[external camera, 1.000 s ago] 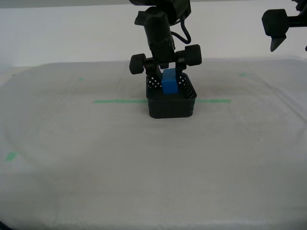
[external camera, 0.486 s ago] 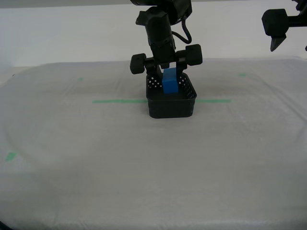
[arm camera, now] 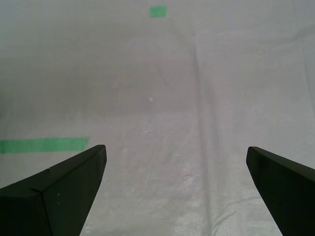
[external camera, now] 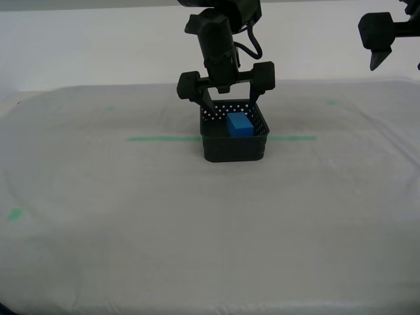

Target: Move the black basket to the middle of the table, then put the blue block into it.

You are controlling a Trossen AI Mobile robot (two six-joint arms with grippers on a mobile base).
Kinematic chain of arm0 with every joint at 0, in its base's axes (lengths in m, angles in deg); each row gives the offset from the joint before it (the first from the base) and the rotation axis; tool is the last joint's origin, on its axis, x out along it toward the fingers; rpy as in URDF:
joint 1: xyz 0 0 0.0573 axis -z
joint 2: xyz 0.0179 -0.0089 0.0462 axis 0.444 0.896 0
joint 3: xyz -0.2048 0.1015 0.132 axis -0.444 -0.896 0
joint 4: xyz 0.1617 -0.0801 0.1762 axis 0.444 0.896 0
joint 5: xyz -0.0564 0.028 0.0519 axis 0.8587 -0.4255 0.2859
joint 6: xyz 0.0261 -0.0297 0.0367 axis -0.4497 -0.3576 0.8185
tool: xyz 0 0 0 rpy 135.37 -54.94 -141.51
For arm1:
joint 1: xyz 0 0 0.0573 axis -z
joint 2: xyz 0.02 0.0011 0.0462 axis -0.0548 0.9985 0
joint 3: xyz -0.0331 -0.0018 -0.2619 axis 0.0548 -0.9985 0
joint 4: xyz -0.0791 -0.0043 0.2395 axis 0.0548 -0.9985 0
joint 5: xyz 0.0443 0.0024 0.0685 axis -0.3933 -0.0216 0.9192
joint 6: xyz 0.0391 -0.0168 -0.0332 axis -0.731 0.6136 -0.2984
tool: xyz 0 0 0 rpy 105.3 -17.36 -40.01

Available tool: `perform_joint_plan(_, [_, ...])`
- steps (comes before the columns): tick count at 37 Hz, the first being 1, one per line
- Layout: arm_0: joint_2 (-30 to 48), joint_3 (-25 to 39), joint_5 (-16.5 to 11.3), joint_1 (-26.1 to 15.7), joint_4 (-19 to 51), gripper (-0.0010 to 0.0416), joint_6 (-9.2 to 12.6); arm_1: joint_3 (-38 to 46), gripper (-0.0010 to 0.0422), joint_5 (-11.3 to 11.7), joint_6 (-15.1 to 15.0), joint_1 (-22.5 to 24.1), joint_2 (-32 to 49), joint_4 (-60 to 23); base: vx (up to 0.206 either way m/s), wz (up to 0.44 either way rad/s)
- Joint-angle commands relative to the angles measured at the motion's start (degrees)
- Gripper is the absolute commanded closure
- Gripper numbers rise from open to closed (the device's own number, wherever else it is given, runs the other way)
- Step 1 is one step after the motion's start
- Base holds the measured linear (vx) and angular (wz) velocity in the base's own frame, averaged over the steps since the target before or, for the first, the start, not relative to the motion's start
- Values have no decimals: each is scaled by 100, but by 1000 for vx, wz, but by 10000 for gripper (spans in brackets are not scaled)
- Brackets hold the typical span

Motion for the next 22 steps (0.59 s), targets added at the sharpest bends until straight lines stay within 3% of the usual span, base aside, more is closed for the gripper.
perform_joint_plan(1, [-2, 7, 13, 2, -7, 7, 11, 7, 14, 9, -155, -2, -28, -4, 0, 0])
perform_joint_plan(22, [-2, 7, 13, 0, 0, 7, 11, 4, 9, 15, -249, 7, -286, -149, 0, 0])
